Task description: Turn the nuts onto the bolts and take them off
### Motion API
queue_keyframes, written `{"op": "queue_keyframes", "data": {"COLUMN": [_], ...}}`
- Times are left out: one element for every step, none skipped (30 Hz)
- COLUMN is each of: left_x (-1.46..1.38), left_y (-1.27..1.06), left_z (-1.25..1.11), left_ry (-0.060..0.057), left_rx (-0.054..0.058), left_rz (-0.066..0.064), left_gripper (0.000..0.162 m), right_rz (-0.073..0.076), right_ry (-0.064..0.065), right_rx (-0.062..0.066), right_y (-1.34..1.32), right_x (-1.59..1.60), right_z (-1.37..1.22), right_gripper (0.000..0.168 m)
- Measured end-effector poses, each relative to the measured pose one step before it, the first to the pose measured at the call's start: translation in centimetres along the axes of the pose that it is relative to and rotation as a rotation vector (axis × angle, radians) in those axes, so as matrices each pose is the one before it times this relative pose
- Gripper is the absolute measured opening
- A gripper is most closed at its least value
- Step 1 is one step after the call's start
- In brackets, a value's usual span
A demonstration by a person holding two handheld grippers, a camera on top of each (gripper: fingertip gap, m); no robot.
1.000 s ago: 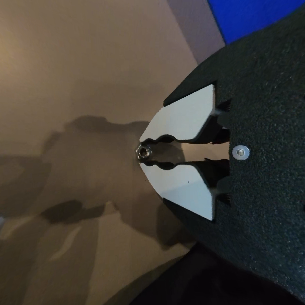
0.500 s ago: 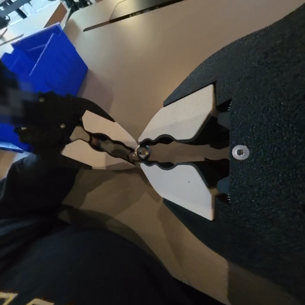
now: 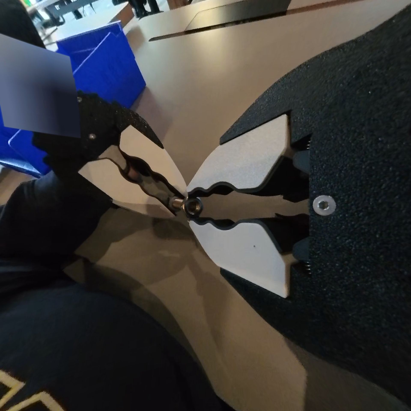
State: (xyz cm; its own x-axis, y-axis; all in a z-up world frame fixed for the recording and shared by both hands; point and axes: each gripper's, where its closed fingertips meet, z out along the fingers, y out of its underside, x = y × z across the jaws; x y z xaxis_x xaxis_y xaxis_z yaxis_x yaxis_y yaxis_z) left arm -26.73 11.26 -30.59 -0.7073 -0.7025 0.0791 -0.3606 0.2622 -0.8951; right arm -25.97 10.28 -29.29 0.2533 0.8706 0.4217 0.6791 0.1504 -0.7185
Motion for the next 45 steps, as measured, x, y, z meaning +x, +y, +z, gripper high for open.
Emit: {"op": "queue_keyframes", "data": {"left_x": [-0.057, -0.236, -0.314, -0.333, -0.287, -0.126, 0.114, 0.109, -0.042, -0.144, -0.129, -0.074, -0.104, -0.103, 0.026, 0.039, 0.055, -0.012, 0.096, 0.113, 0.253, 0.148, 0.045, 0.023, 0.044, -0.01, -0.05, -0.042, -0.061, 0.001, 0.046, 0.03, 0.055, 0.003, -0.016, -0.07, -0.05, -0.076, -0.07, -0.019, 0.026, 0.037, 0.009, -0.097, -0.092], "left_y": [-0.107, -0.23, -0.167, -0.224, -0.374, -0.802, -0.933, -0.321, 0.364, 0.453, 0.276, 0.026, -0.096, -0.085, -0.088, -0.143, -0.099, 0.006, -0.009, -0.11, -0.122, -0.038, -0.004, 0.092, 0.166, 0.089, 0.081, 0.026, -0.023, 0.0, -0.079, -0.224, -0.263, -0.153, -0.11, -0.223, -0.245, -0.118, -0.094, -0.157, -0.133, -0.078, -0.012, 0.023, 0.162], "left_z": [-0.165, -0.065, -0.226, -0.219, -0.296, -0.327, -0.144, 0.068, 0.115, 0.095, 0.051, -0.062, -0.224, -0.201, -0.205, -0.166, -0.114, -0.047, 0.012, 0.036, -0.071, -0.014, 0.051, 0.102, 0.077, 0.035, 0.001, -0.057, -0.037, -0.052, -0.105, -0.095, -0.134, -0.132, -0.109, -0.079, -0.053, -0.037, -0.075, -0.054, -0.086, -0.085, -0.042, 0.054, 0.022], "left_ry": [-0.0068, -0.0181, -0.028, -0.0321, -0.0354, -0.0249, -0.0037, -0.0067, -0.0169, -0.0207, -0.0088, 0.0027, 0.0018, 0.0002, 0.0024, 0.0034, -0.0003, 0.0004, 0.0032, 0.0049, 0.0008, -0.0054, -0.0077, -0.0003, 0.0029, 0.0007, -0.0031, -0.0049, -0.0075, -0.0069, -0.0066, -0.0027, -0.0034, -0.0074, -0.0057, -0.0047, 0.0, 0.0027, 0.0017, 0.0039, 0.0076, 0.0075, 0.0072, 0.0051, 0.0008], "left_rx": [0.0139, 0.0141, 0.0088, 0.0075, 0.0168, 0.0387, 0.0496, 0.008, -0.0339, -0.0331, -0.0131, 0.0042, 0.0129, 0.0111, 0.0118, 0.0121, 0.0077, 0.0019, 0.0051, 0.0096, 0.0068, 0.0011, -0.0021, -0.0043, -0.0056, -0.0008, -0.0005, 0.0023, 0.0024, 0.0002, 0.0039, 0.0139, 0.0137, 0.0092, 0.0121, 0.014, 0.0178, 0.0152, 0.0168, 0.0193, 0.018, 0.0155, 0.0072, 0.0004, -0.0026], "left_rz": [-0.0018, -0.001, 0.0028, 0.0105, 0.0148, 0.0076, -0.0023, 0.0065, 0.0214, 0.0133, -0.0013, -0.009, -0.0109, -0.0071, -0.0064, -0.0011, 0.006, 0.0039, 0.0039, 0.0124, 0.0328, 0.0291, 0.016, 0.0028, -0.0041, -0.0046, -0.0008, 0.007, 0.013, 0.0174, 0.0192, 0.0175, 0.0158, 0.0138, 0.0061, -0.0041, -0.0164, -0.0217, -0.0175, -0.0119, -0.0107, -0.0135, -0.0182, -0.0168, -0.0143], "left_gripper": [0.016, 0.016, 0.016, 0.015, 0.016, 0.016, 0.016, 0.016, 0.016, 0.016, 0.016, 0.016, 0.015, 0.015, 0.016, 0.016, 0.016, 0.016, 0.016, 0.016, 0.016, 0.015, 0.015, 0.016, 0.015, 0.015, 0.015, 0.016, 0.015, 0.015, 0.015, 0.015, 0.015, 0.015, 0.015, 0.015, 0.015, 0.015, 0.015, 0.015, 0.015, 0.015, 0.015, 0.015, 0.015], "right_rz": [0.02, 0.0301, 0.0491, 0.0656, 0.0738, 0.0738, 0.0676, 0.0521, 0.0118, -0.0166, -0.0095, 0.0141, 0.0277, 0.0242, 0.0185, 0.0248, 0.038, 0.0424, 0.0451, 0.0571, 0.0808, 0.0823, 0.0608, 0.028, 0.0081, 0.0066, 0.0148, 0.0252, 0.0351, 0.0558, 0.0757, 0.0817, 0.0762, 0.0768, 0.0451, 0.0173, -0.0084, -0.0237, -0.0317, -0.0343, -0.0396, -0.0481, -0.0539, -0.0592, -0.0628], "right_ry": [0.0078, 0.0129, 0.0167, 0.0145, 0.0179, 0.0172, -0.0002, -0.0043, 0.0137, 0.0286, 0.0194, -0.0017, -0.0058, -0.0008, -0.0041, -0.0136, -0.018, -0.0208, -0.0259, -0.0318, -0.0439, -0.0454, -0.0267, -0.0106, -0.0006, 0.0026, 0.0028, -0.0045, -0.0087, -0.0144, -0.0241, -0.0327, -0.0334, -0.0253, -0.0251, -0.017, -0.0009, 0.0176, 0.0205, 0.0175, 0.015, 0.0173, 0.0238, 0.0292, 0.0322], "right_rx": [0.0117, 0.0078, 0.003, 0.0003, -0.0043, -0.0068, 0.0022, 0.0043, -0.0167, -0.0211, -0.0072, 0.0127, 0.0272, 0.0305, 0.0286, 0.0264, 0.0223, 0.0184, 0.0174, 0.0144, 0.0134, 0.0164, 0.0139, 0.0049, 0.0, 0.0005, 0.0041, 0.0089, 0.0131, 0.013, 0.0117, 0.014, 0.0152, 0.0144, 0.0159, 0.0156, 0.0078, -0.0032, -0.0053, -0.0061, -0.0114, -0.0112, -0.017, -0.019, -0.0182], "right_y": [-0.014, 0.056, 0.123, 0.163, 0.27, 0.399, 0.217, 0.071, 0.333, 0.408, 0.246, -0.009, -0.196, -0.268, -0.317, -0.306, -0.253, -0.164, -0.14, -0.117, -0.132, -0.14, -0.046, 0.07, 0.142, 0.1, 0.001, -0.084, -0.156, -0.166, -0.123, -0.151, -0.129, -0.135, -0.166, -0.186, -0.148, -0.07, -0.116, -0.144, -0.078, -0.07, -0.006, 0.032, 0.029], "right_x": [0.16, 0.24, 0.305, 0.283, 0.299, 0.23, -0.119, -0.251, -0.019, 0.241, 0.244, 0.067, 0.072, 0.126, 0.059, -0.035, -0.038, -0.044, -0.114, -0.171, -0.254, -0.213, -0.059, 0.024, 0.068, 0.094, 0.112, 0.038, -0.009, -0.067, -0.142, -0.242, -0.273, -0.177, -0.234, -0.217, -0.119, 0.022, -0.01, -0.074, -0.11, -0.049, 0.048, 0.137, 0.189], "right_z": [-0.055, -0.071, -0.036, 0.026, 0.077, 0.218, 0.508, 0.638, 0.539, 0.304, 0.095, -0.02, -0.123, -0.214, -0.252, -0.216, -0.187, -0.148, -0.139, -0.123, -0.103, -0.112, -0.088, -0.037, 0.006, 0.014, -0.021, -0.046, -0.055, -0.031, 0.019, 0.007, -0.004, -0.008, -0.031, -0.045, -0.028, -0.023, -0.049, -0.044, -0.029, -0.023, -0.016, -0.047, -0.053], "right_gripper": [0.018, 0.018, 0.018, 0.018, 0.018, 0.018, 0.018, 0.019, 0.019, 0.019, 0.019, 0.019, 0.019, 0.019, 0.019, 0.019, 0.019, 0.018, 0.019, 0.019, 0.018, 0.018, 0.018, 0.018, 0.018, 0.018, 0.018, 0.018, 0.018, 0.018, 0.018, 0.018, 0.018, 0.018, 0.018, 0.018, 0.018, 0.018, 0.018, 0.018, 0.017, 0.018, 0.018, 0.018, 0.018]}}
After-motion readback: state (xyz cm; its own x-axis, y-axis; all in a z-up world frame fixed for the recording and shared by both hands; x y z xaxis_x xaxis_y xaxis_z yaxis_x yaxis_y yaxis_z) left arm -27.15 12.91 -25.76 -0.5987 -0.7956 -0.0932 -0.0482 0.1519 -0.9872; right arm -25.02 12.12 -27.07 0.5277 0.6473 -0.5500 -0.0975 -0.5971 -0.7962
